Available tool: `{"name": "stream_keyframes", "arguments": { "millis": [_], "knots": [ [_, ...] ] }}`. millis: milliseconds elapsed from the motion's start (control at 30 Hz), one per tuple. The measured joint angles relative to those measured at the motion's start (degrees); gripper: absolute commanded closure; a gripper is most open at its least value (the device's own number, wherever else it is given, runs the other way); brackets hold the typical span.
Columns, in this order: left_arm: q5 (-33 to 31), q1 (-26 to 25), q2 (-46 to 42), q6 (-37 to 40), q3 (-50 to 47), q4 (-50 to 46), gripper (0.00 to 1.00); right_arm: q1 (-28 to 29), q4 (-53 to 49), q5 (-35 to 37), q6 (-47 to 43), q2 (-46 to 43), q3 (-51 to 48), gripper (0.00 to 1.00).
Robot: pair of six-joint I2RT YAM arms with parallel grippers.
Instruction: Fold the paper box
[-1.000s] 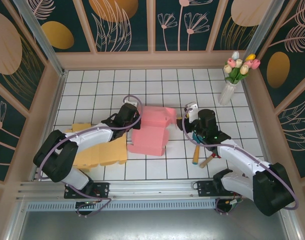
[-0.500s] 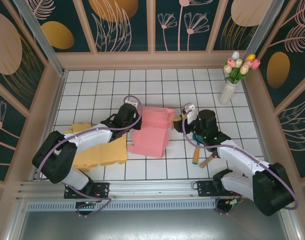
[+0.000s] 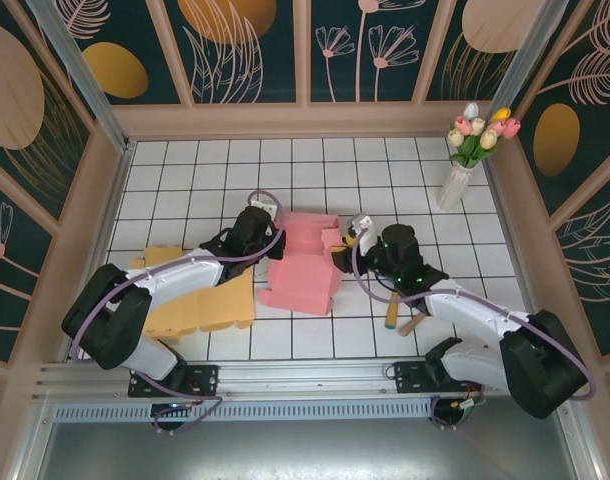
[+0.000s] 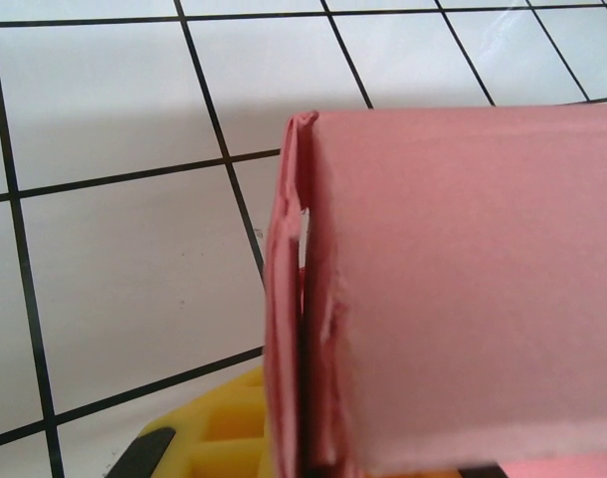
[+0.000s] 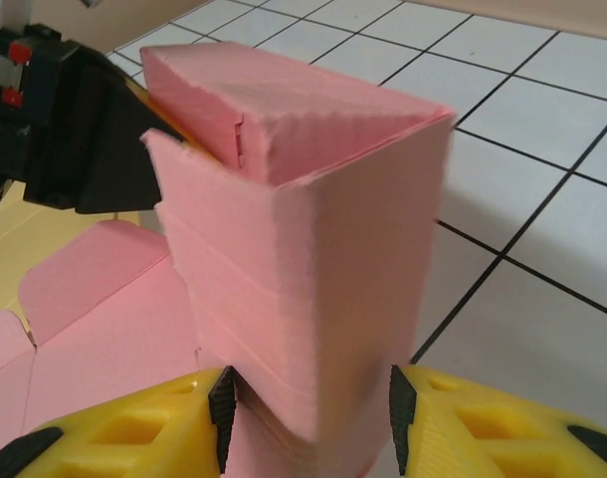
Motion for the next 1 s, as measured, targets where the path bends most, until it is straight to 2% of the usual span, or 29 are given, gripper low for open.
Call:
{"name": "stream_keyframes", "arguments": {
  "millis": [367,500,833,1000],
  "knots": [
    [-2.1,0.1,0.0,-2.4,-0.5,-0.2,1.0,8.6,2.0,23.4,3.5,8.7,5.3,0.56],
    [-1.9,0.1,0.0,-3.5,-0.5,-0.2,1.0,10.4,4.3,29.3,3.8,11.0,5.7,0.57],
    [-3.4,0.1,0.0,-6.7,-0.5,-0.3,1.0,12.1,6.4,41.9,5.0,16.5,9.7,0.87],
    [-6.1,0.1,0.0,-10.1,0.0,-1.1,1.0,14.4,5.1,52.0,5.2,22.5,15.2,0.92]
  ]
}}
